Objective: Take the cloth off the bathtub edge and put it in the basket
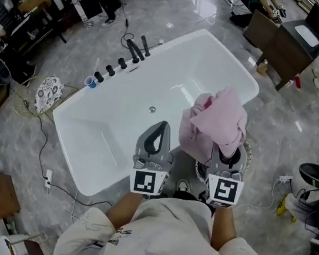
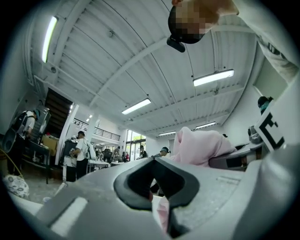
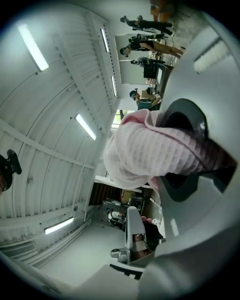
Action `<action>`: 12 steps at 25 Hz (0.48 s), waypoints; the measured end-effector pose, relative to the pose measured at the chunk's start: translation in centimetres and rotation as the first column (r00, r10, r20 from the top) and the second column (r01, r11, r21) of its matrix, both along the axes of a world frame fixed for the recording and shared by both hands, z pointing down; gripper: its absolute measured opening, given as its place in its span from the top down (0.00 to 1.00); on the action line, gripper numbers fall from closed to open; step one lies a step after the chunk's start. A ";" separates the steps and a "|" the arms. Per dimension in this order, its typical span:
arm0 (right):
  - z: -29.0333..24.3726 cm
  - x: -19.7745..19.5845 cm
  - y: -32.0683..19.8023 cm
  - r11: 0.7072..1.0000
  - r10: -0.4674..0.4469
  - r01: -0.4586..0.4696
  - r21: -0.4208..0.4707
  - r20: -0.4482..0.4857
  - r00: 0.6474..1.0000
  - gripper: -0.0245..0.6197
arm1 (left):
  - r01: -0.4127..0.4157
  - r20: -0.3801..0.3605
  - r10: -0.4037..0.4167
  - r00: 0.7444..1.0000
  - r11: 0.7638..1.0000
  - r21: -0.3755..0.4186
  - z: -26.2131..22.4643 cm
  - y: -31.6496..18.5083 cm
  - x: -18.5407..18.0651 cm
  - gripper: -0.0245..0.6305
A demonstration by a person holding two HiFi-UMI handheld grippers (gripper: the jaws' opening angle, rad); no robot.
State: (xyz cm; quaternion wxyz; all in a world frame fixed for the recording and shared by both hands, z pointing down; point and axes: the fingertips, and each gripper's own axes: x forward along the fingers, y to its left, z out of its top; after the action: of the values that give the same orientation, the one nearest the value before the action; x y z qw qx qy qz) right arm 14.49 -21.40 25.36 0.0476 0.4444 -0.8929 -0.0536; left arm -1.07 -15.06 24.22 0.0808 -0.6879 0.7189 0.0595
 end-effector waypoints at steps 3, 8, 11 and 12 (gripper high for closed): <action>0.4 3.4 -1.1 0.998 0.068 -0.068 -0.005 -0.007 0.998 0.76 | -0.060 -0.013 0.060 0.998 0.998 -0.001 0.4 -2.1 2.7 0.96; 1.1 8.7 -1.9 0.981 0.194 -0.194 -0.025 -0.013 0.981 0.76 | -0.178 -0.021 0.178 0.984 0.984 -0.018 1.3 -5.3 7.1 0.96; 1.4 12.3 -2.2 0.963 0.267 -0.268 -0.035 -0.022 0.963 0.76 | -0.255 -0.024 0.254 0.967 0.967 -0.030 1.4 -7.0 10.6 0.96; 1.6 13.5 -2.2 0.956 0.289 -0.290 -0.037 -0.026 0.957 0.76 | -0.277 -0.025 0.277 0.961 0.960 -0.032 1.5 -7.4 11.7 0.96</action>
State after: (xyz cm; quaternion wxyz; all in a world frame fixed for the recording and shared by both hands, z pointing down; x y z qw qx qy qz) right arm 27.99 -23.63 26.97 0.0731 0.5686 -0.8187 -0.0324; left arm 10.68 -22.51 25.72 0.0526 -0.7823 0.6173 0.0646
